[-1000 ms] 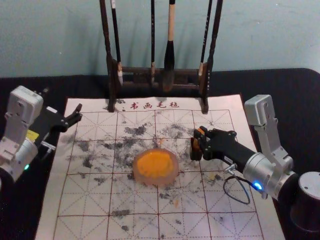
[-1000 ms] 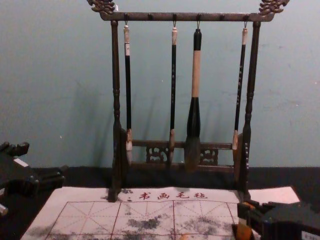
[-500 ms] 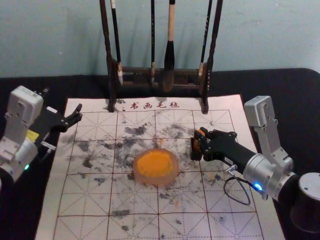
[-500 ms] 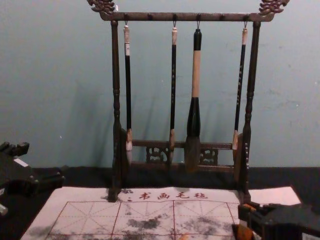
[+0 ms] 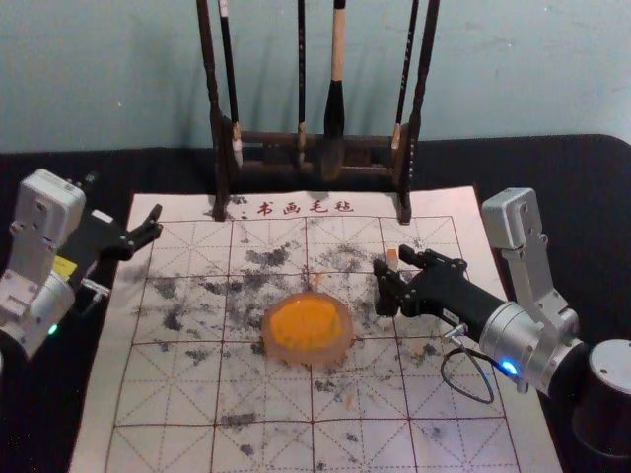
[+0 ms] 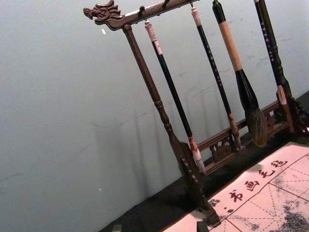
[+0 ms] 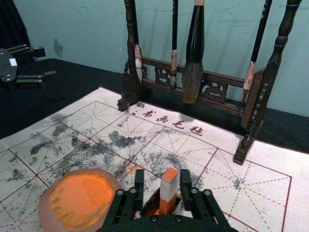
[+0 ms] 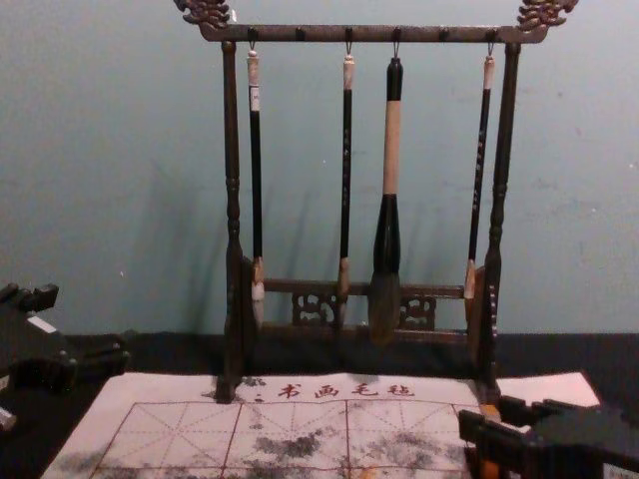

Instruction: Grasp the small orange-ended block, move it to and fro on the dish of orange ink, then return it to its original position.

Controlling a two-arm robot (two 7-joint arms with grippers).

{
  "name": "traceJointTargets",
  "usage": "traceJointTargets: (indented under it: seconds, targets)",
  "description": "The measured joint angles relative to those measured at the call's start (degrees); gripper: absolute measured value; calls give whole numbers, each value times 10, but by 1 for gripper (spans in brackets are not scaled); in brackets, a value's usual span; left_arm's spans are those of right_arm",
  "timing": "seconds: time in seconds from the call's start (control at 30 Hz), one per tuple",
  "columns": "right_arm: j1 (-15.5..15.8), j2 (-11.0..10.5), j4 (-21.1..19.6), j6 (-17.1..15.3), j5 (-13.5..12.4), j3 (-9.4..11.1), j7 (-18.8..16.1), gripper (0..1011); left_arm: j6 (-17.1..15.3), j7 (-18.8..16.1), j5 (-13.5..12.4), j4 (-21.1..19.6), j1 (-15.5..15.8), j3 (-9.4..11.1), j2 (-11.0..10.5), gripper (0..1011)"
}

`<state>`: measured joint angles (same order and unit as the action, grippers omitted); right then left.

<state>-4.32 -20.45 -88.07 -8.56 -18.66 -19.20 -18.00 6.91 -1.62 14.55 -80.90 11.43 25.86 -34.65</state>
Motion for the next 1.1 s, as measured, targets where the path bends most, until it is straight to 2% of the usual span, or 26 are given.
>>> traceJointTargets:
  seconds: [0.23, 0.53, 0.57, 0.63, 0.77, 0.83, 0.93, 1.0, 1.1]
  targets:
    - [0, 0, 0, 0, 0, 0, 0, 677, 0, 0, 0, 0, 0, 0, 0, 1001]
    - [0, 0, 0, 0, -1, 0, 0, 934, 0, 0, 0, 0, 0, 0, 0, 1001]
    - [0, 0, 0, 0, -1, 0, 0, 934, 0, 0, 0, 0, 0, 0, 0, 1001]
    - [0, 0, 0, 0, -1, 0, 0, 997, 0, 0, 0, 0, 0, 0, 0, 1001]
    - [0, 0, 0, 0, -1, 0, 0, 1002, 0, 0, 0, 0, 0, 0, 0, 1001]
    - [3, 0, -3, 21, -1, 4, -1, 1002, 0, 0, 0, 0, 0, 0, 0, 1001]
    - [12, 5, -13, 74, -2, 21, 0, 1003, 0, 0, 0, 0, 0, 0, 0, 1001]
    - [14, 8, -14, 90, -2, 29, 4, 1002, 0, 0, 0, 0, 0, 0, 0, 1001]
    - [17, 18, -5, 126, 8, 45, 23, 1002, 0, 0, 0, 0, 0, 0, 0, 1001]
